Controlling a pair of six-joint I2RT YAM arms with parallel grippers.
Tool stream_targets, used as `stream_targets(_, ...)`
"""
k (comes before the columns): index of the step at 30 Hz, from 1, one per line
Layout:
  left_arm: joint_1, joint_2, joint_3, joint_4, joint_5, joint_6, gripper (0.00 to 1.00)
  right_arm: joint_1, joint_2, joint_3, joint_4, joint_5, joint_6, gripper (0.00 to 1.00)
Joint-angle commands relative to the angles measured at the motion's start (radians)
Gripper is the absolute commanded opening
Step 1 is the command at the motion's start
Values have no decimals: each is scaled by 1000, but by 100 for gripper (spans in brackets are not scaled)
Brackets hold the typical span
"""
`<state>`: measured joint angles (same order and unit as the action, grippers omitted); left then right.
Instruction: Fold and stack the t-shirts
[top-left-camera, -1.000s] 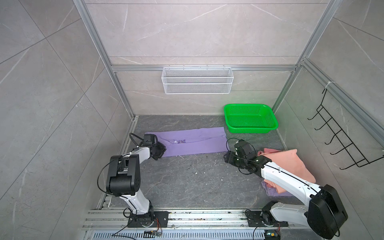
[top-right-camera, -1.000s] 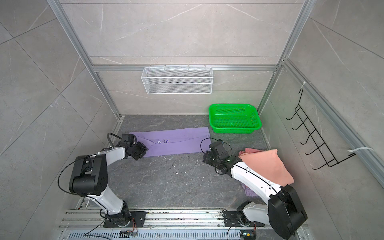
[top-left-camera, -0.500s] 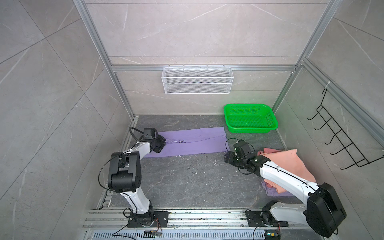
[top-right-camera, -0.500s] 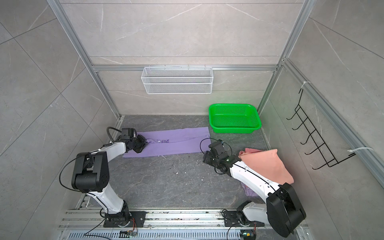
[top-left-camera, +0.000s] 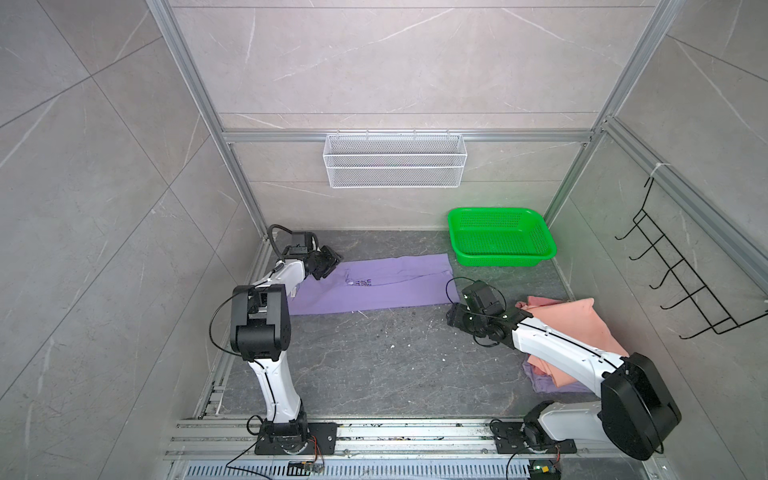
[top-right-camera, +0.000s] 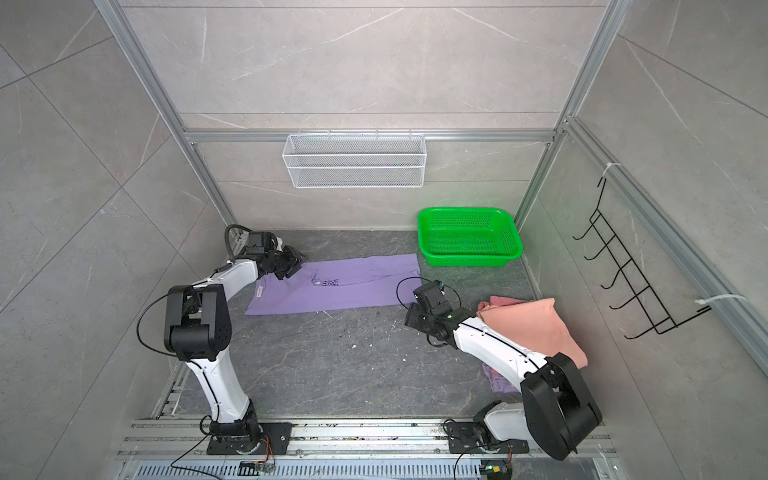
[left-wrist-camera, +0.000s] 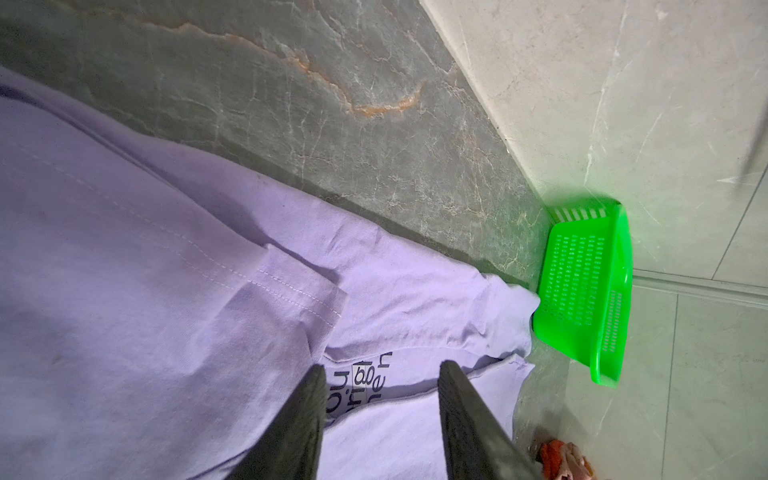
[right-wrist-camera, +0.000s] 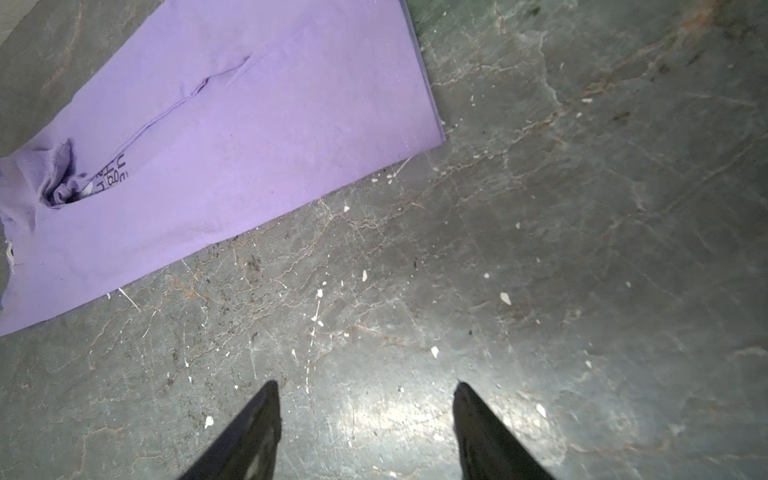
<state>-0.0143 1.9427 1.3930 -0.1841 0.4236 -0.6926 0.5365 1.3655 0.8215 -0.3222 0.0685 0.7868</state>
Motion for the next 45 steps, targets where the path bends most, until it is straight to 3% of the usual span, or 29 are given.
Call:
stream_targets(1,2,-108,13,-91,-50,100,50,5,44,96,28,41,-46,67)
stream_targets(6,10,-231,-119,-132,-180,73,60,6,212,284,110,25,-99,69)
stream_targets(13,25,-288,-332,-81,-254,-52,60,6,526,584,185,-47,-156,69)
stream_targets(20,30,-207,-366,-37,-248,-95,63,5,758,745,233,-101,-137,68)
stream_targets(28,56,-107,-357,-6,-278,-136,65,3,971,916,68,-85,-128,67)
stream_targets(35,106,19,-267,-12,-256,-115,66,10,932,771,80,-94,-73,64)
stream_targets(41,143,178,-33,-33,-105,-34,66,85,797,525,135,-100,21,63)
stream_targets(45,135,281,166,-50,45,21,67,220,688,346,205,-96,144,62)
